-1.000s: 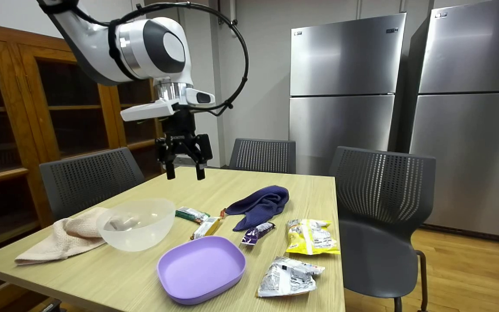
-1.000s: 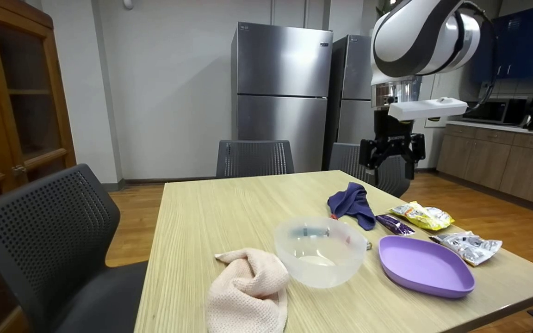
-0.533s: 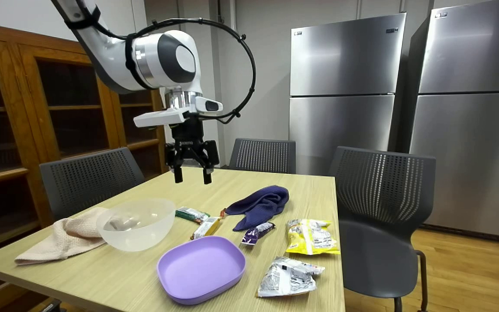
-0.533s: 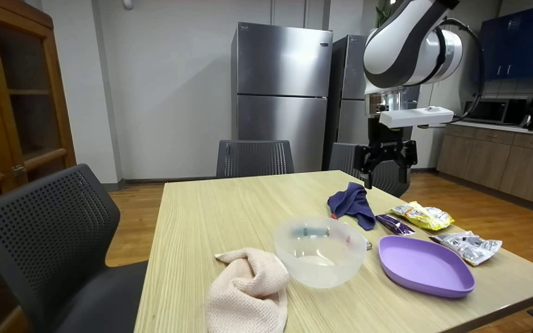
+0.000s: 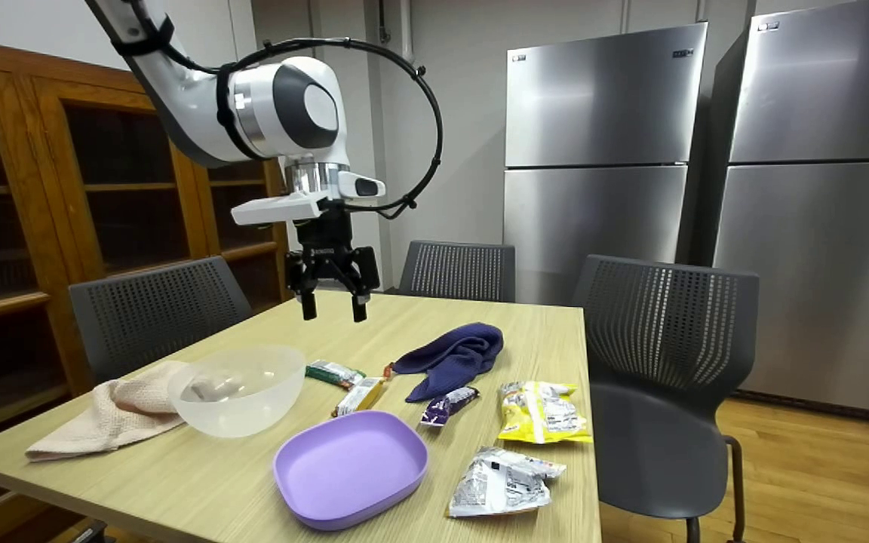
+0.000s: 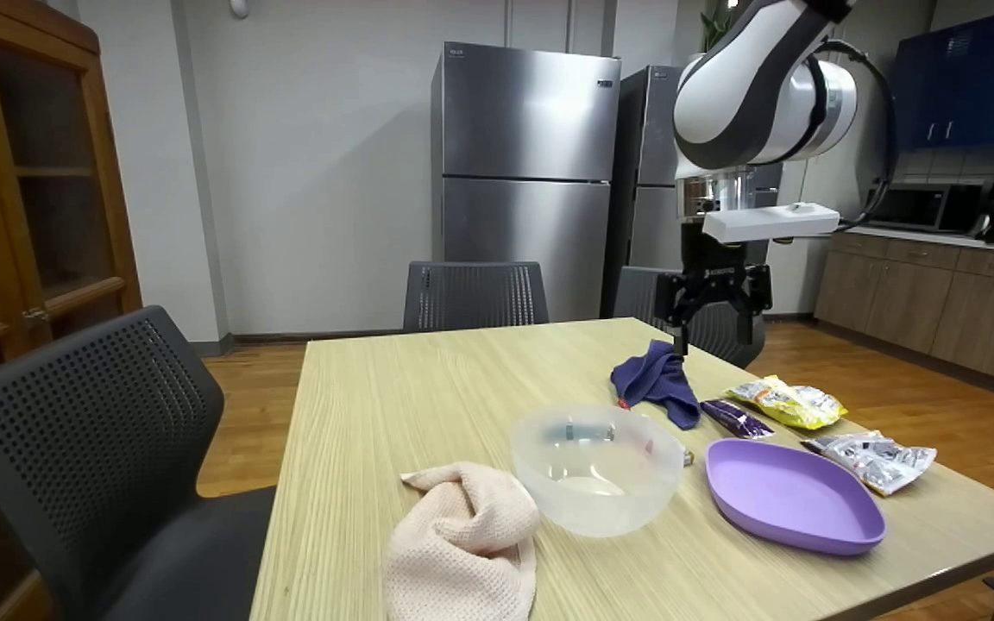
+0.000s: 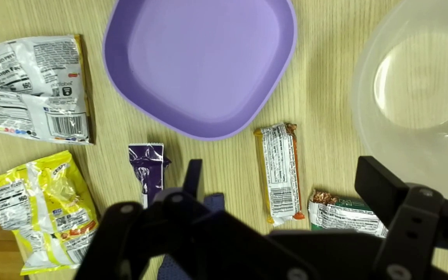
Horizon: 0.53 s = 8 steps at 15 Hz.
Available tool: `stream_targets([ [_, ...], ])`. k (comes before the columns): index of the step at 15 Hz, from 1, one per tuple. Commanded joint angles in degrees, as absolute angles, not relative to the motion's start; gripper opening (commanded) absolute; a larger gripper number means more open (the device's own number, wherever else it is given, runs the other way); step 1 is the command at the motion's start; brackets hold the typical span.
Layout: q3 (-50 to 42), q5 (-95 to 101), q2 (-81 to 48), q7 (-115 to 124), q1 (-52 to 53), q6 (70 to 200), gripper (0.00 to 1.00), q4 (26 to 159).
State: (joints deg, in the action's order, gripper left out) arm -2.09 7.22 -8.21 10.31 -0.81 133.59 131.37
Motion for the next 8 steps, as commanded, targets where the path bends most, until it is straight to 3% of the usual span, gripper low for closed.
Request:
stream_targets([
  [1, -2.0, 7.0, -10.3, 8.9, -0.6, 137.5, 1.00, 131.0],
  [8, -2.0, 5.7, -17.2, 4.1, -1.3, 145.3, 1.00, 129.3],
])
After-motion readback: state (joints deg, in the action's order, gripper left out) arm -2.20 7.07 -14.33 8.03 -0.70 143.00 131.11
